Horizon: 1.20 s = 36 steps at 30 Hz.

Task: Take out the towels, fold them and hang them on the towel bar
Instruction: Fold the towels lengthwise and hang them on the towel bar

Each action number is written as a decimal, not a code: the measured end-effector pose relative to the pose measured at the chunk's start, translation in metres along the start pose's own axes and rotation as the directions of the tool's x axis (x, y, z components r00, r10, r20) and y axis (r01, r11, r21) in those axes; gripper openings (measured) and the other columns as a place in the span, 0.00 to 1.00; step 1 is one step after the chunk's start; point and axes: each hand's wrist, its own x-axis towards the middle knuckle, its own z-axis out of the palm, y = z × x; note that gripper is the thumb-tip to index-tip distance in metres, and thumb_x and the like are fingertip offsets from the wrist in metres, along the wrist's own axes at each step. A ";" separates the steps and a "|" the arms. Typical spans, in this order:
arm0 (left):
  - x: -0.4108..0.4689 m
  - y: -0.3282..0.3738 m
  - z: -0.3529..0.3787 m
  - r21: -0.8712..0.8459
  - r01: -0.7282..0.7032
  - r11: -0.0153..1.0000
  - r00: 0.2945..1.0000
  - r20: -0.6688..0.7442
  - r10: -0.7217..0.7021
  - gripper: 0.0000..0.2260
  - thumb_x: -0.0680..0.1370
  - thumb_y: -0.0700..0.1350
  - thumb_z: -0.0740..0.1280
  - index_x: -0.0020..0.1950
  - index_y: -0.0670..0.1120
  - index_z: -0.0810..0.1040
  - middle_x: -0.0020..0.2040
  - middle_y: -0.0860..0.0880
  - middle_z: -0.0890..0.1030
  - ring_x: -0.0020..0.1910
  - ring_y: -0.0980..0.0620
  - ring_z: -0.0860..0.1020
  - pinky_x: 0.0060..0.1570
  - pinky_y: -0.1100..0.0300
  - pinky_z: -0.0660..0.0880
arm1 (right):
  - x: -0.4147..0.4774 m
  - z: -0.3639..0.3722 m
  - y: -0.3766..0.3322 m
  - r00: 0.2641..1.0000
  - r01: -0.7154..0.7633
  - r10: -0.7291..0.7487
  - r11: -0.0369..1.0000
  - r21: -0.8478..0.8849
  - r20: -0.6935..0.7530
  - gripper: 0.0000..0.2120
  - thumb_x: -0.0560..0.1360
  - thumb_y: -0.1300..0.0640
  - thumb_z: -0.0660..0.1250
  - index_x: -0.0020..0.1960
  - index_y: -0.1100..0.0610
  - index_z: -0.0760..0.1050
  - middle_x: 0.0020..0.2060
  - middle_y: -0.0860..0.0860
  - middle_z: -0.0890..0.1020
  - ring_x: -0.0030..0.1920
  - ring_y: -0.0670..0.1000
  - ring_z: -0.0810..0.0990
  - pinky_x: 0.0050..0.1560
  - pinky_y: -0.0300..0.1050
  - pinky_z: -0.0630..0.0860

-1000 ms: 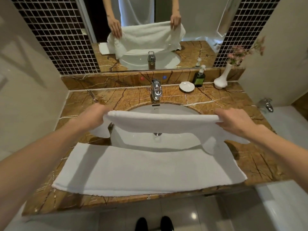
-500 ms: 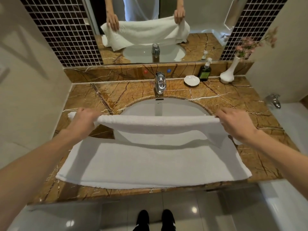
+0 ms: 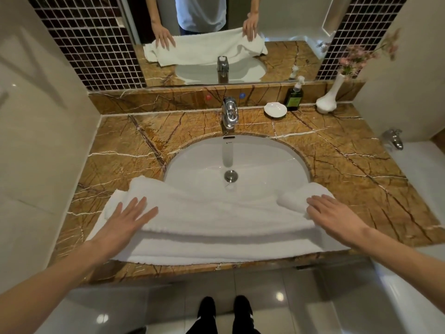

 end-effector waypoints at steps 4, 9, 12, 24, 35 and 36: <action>-0.005 0.003 0.004 0.020 0.027 0.999 0.995 0.093 -0.029 0.44 0.72 0.27 0.61 0.75 0.52 0.38 0.76 0.44 0.42 0.74 0.42 0.37 0.70 0.46 0.35 | -0.021 0.030 0.002 0.968 -0.060 0.070 0.997 -0.046 0.243 0.32 0.70 0.67 0.69 0.72 0.60 0.64 0.73 0.61 0.64 0.73 0.58 0.63 0.73 0.51 0.50; 0.004 0.002 -0.004 -0.051 0.240 0.970 0.964 0.132 -0.231 0.40 0.75 0.33 0.62 0.77 0.48 0.38 0.76 0.39 0.37 0.75 0.40 0.36 0.71 0.45 0.35 | -0.034 0.039 0.005 0.919 -0.166 0.189 0.982 -0.095 0.346 0.36 0.72 0.70 0.59 0.77 0.61 0.50 0.76 0.60 0.54 0.77 0.57 0.51 0.71 0.49 0.36; 0.011 0.006 -0.013 -0.120 0.255 0.959 0.961 0.139 -0.238 0.31 0.79 0.35 0.58 0.78 0.48 0.47 0.78 0.41 0.43 0.77 0.41 0.43 0.75 0.46 0.46 | -0.036 0.040 0.007 0.894 -0.213 0.257 0.964 -0.158 0.367 0.35 0.75 0.69 0.58 0.77 0.62 0.46 0.77 0.61 0.51 0.77 0.58 0.48 0.71 0.50 0.36; -0.004 -0.012 -0.001 0.249 0.085 0.965 0.992 0.073 -0.106 0.43 0.71 0.27 0.62 0.76 0.48 0.40 0.76 0.39 0.43 0.76 0.37 0.45 0.71 0.44 0.36 | -0.056 0.039 0.017 0.909 -0.137 0.235 0.948 -0.287 0.344 0.31 0.74 0.65 0.62 0.74 0.66 0.56 0.72 0.63 0.64 0.72 0.62 0.63 0.74 0.58 0.53; -0.020 -0.001 0.023 0.055 0.206 0.977 0.933 0.291 -0.213 0.43 0.76 0.32 0.60 0.71 0.45 0.24 0.70 0.35 0.27 0.73 0.33 0.35 0.73 0.45 0.41 | -0.053 0.025 -0.009 0.760 -0.117 0.209 0.975 -0.188 0.615 0.31 0.80 0.65 0.54 0.76 0.66 0.41 0.76 0.64 0.47 0.77 0.60 0.49 0.76 0.53 0.52; -0.020 0.000 0.019 0.063 0.199 0.978 0.932 0.295 -0.209 0.44 0.76 0.32 0.60 0.71 0.45 0.25 0.70 0.35 0.28 0.73 0.33 0.35 0.73 0.45 0.41 | -0.050 0.019 -0.009 0.753 -0.131 0.214 0.975 -0.177 0.623 0.30 0.81 0.63 0.55 0.76 0.64 0.42 0.77 0.63 0.48 0.77 0.59 0.51 0.75 0.50 0.56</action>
